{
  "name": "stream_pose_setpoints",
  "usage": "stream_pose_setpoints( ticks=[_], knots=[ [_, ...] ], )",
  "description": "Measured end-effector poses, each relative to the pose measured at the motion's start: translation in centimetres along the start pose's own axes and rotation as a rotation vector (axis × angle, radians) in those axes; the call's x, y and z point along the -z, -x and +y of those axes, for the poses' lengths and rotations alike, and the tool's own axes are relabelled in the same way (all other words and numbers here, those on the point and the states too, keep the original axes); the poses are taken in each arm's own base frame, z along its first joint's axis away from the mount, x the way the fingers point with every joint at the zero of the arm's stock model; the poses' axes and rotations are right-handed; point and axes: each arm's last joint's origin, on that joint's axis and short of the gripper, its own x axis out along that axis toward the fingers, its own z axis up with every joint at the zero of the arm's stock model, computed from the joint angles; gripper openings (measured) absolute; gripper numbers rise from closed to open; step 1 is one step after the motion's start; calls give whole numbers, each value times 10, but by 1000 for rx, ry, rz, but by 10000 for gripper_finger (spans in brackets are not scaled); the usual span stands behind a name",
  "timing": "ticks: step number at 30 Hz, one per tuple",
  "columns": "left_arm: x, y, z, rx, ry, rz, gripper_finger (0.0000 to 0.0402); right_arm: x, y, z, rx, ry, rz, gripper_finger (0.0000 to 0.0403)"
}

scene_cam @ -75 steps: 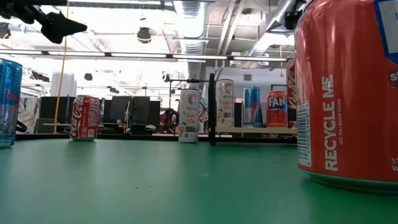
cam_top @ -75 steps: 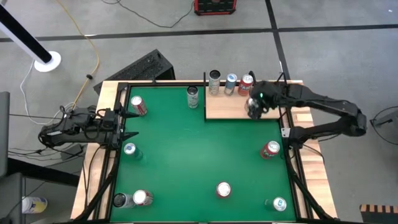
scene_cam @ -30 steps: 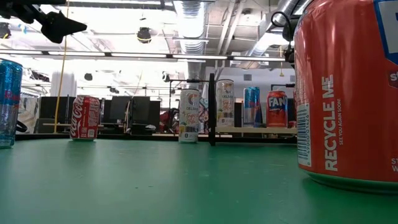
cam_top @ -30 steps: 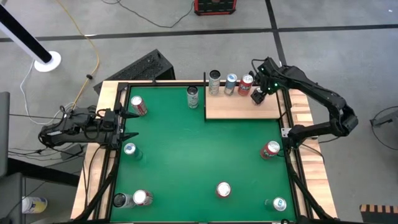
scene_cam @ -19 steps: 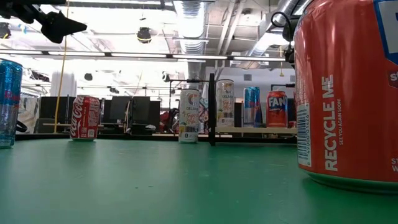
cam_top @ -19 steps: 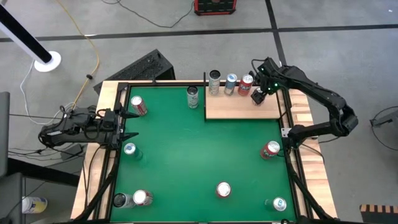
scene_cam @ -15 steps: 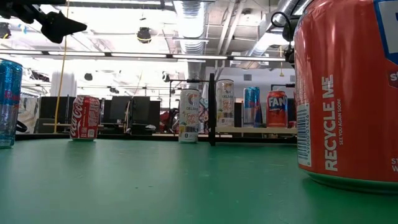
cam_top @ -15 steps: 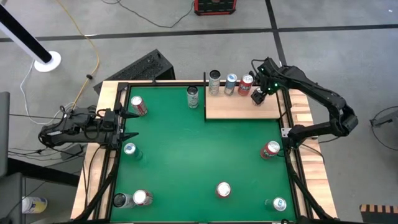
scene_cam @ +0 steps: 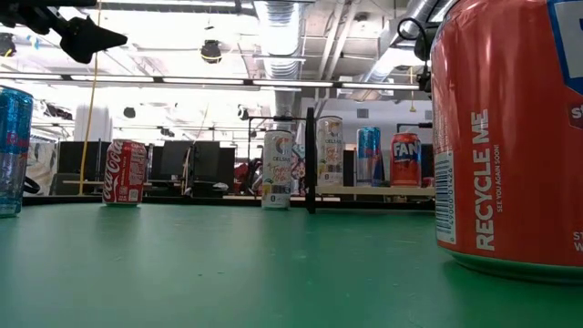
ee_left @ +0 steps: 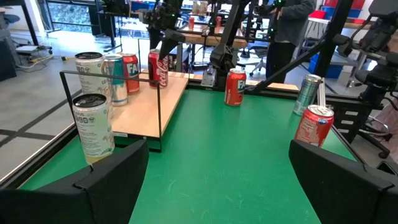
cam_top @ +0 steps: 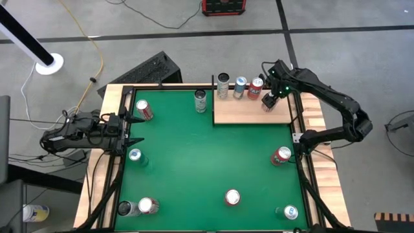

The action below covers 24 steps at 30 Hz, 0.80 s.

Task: Sort soda cans
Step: Put the bottom right red soda can on the shelf

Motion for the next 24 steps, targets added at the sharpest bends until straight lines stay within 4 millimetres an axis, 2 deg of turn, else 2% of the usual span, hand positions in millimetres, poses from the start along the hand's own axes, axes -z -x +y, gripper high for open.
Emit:
stream_pose_setpoints(
  ticks=[5, 9, 13, 19, 24],
  knots=[
    [0, 0, 0, -1, 0, 0, 373, -1, 3, -2, 76, 15, -3, 368],
    [0, 0, 0, -4, 0, 0, 373, -10, 18, -4, 90, 7, -64, 368],
    [0, 0, 0, -4, 0, 0, 373, -17, 35, 3, 73, -8, -123, 368],
    [0, 0, 0, -3, 0, 0, 373, -12, 41, 31, 2, 9, -82, 351],
    [0, 0, 0, -3, 0, 0, 373, -4, 43, 65, 33, 112, -74, 275]
  ],
)
